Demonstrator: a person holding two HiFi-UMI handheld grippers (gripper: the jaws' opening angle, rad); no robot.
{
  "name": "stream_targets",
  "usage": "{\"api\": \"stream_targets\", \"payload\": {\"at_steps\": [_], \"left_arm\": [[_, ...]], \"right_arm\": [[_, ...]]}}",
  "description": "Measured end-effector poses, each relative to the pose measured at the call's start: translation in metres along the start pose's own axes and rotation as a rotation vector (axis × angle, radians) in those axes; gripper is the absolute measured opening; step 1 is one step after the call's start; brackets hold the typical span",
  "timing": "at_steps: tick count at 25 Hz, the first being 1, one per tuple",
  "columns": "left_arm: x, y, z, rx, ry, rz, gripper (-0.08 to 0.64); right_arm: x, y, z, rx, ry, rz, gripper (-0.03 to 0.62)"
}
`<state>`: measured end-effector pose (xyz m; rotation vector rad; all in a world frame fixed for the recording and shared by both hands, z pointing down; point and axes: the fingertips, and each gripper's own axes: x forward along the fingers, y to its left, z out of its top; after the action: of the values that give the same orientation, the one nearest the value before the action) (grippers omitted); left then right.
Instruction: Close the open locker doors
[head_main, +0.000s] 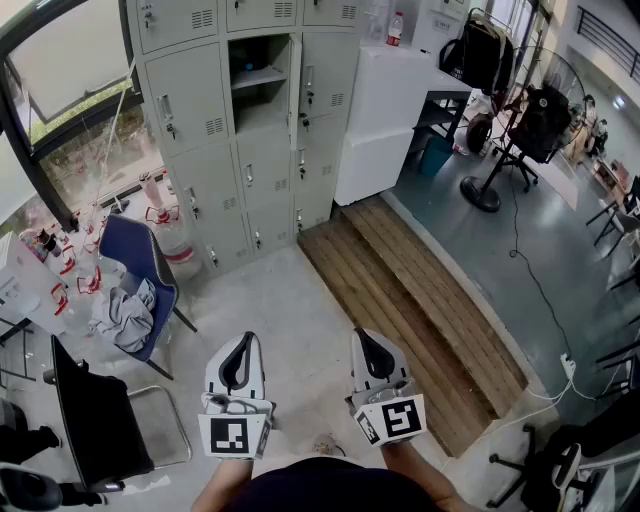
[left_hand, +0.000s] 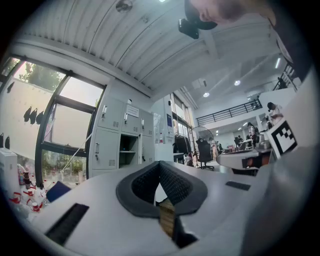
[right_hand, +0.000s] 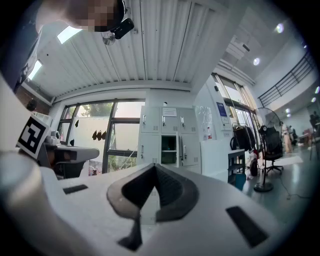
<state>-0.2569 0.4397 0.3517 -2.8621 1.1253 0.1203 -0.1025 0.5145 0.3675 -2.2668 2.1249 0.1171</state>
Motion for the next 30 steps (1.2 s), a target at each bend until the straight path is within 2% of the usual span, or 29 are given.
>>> {"api": "stream_targets", "payload": {"at_steps": [7, 12, 16, 22, 27, 30], "left_arm": [[-0.007, 0.062, 0.008, 0.061, 0.010, -0.044, 0.002], [-0.003, 0.105, 0.005, 0.029, 0.005, -0.056, 0.002], [0.002, 0.125, 0.005, 0.033, -0.032, -0.100, 0.002], [0.009, 0.133, 0.006, -0.009, -0.057, -0.140, 0.003], [0.027, 0.129, -0.002, -0.010, -0.029, -0.181, 0.002], [0.047, 0.124, -0.002, -0.007, -0.043, -0.189, 0.002]], "right_arm": [[0.045, 0.069, 0.024, -0.030, -0.058, -0.021, 0.000], [0.073, 0.099, 0.017, -0.009, -0.073, -0.066, 0.000], [0.093, 0.117, 0.015, -0.016, -0.068, -0.082, 0.000], [0.104, 0.133, 0.017, -0.024, -0.059, -0.074, 0.002], [0.121, 0.129, 0.014, 0.012, -0.055, -0.054, 0.046], [0.137, 0.115, 0.011, 0.013, -0.054, -0.043, 0.074]]}}
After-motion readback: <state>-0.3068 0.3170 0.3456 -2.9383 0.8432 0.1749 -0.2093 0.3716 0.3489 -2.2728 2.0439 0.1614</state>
